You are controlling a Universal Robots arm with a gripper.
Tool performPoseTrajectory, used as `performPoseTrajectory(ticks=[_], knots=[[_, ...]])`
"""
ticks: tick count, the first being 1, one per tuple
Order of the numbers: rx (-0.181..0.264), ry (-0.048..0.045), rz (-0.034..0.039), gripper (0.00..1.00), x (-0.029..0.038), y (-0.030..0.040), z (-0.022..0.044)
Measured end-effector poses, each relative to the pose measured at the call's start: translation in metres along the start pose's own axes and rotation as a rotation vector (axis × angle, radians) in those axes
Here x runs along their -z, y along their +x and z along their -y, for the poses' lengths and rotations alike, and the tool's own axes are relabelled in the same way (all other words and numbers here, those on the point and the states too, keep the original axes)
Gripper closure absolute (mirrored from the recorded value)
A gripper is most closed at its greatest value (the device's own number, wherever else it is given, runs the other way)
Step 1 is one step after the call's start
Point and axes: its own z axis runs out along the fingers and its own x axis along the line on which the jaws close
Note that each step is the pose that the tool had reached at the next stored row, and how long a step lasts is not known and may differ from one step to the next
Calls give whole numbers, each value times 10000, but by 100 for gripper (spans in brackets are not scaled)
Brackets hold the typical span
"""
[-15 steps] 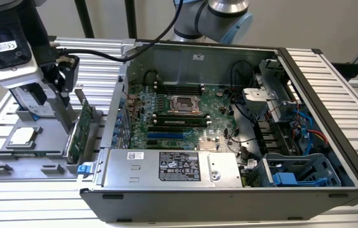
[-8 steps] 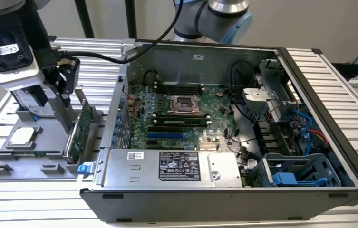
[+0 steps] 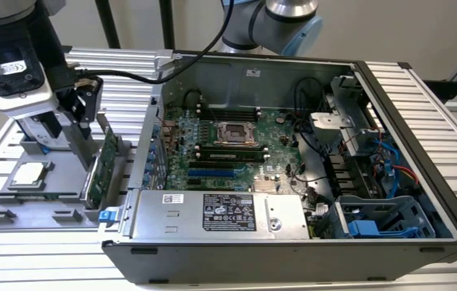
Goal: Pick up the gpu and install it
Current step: 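Pick up the gpu and move the gpu toward the slot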
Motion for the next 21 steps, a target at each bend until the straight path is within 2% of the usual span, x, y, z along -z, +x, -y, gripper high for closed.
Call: performPoseTrajectory(ticks=[21], knots=[[1,-1,0,0,-112,1,5]])
